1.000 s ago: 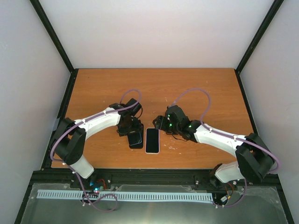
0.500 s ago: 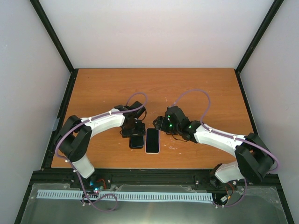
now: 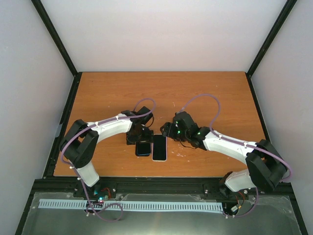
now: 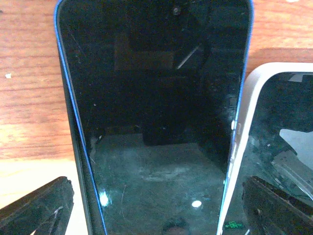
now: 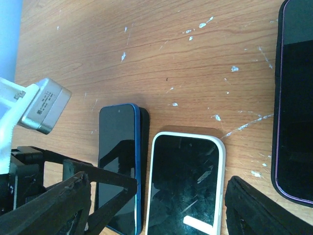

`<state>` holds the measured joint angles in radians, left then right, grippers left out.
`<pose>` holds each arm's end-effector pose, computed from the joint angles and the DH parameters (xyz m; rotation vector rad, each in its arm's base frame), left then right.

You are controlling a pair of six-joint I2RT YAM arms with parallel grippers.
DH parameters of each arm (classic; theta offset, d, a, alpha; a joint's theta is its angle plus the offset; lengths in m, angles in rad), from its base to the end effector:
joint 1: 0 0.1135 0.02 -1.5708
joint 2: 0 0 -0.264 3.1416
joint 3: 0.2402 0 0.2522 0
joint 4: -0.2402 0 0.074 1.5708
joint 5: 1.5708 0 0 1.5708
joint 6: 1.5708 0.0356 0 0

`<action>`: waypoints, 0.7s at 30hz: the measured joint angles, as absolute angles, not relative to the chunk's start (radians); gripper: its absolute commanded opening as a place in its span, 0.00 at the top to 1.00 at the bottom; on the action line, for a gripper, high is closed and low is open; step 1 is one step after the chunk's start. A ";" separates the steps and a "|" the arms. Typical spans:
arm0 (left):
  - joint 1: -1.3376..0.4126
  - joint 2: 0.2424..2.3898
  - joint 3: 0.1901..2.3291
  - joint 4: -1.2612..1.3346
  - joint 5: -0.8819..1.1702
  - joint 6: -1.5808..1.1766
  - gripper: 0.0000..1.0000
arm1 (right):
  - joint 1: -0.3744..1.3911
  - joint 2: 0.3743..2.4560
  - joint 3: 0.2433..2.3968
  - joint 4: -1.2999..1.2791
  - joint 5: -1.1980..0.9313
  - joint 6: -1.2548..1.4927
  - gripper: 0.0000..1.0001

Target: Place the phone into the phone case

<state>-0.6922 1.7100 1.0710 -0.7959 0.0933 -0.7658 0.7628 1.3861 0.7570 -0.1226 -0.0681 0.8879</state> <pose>0.2318 -0.1965 0.1686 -0.1039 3.0907 -0.2479 0.2043 0.1986 0.2026 0.1194 2.4974 0.8552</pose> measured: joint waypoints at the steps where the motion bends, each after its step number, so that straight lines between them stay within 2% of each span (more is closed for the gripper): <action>1: -0.692 1.707 1.073 -0.797 0.093 -0.763 0.06 | 0.763 1.386 0.757 -0.123 -0.070 0.888 0.28; 7: -0.643 1.658 1.059 -0.769 0.131 -0.735 0.12 | 0.762 1.401 0.749 -0.086 -0.116 0.895 0.44; 12: -0.511 1.521 0.897 -0.637 0.237 -0.700 0.16 | 0.775 1.432 0.744 -0.054 -0.146 0.904 0.55; 16: -0.409 1.388 0.764 -0.542 0.327 -0.691 0.19 | 0.800 1.475 0.750 -0.041 -0.162 0.905 0.61; 21: -0.337 1.347 0.682 -0.440 0.405 -0.689 0.24 | 0.839 1.592 0.801 -0.038 -0.179 0.905 0.67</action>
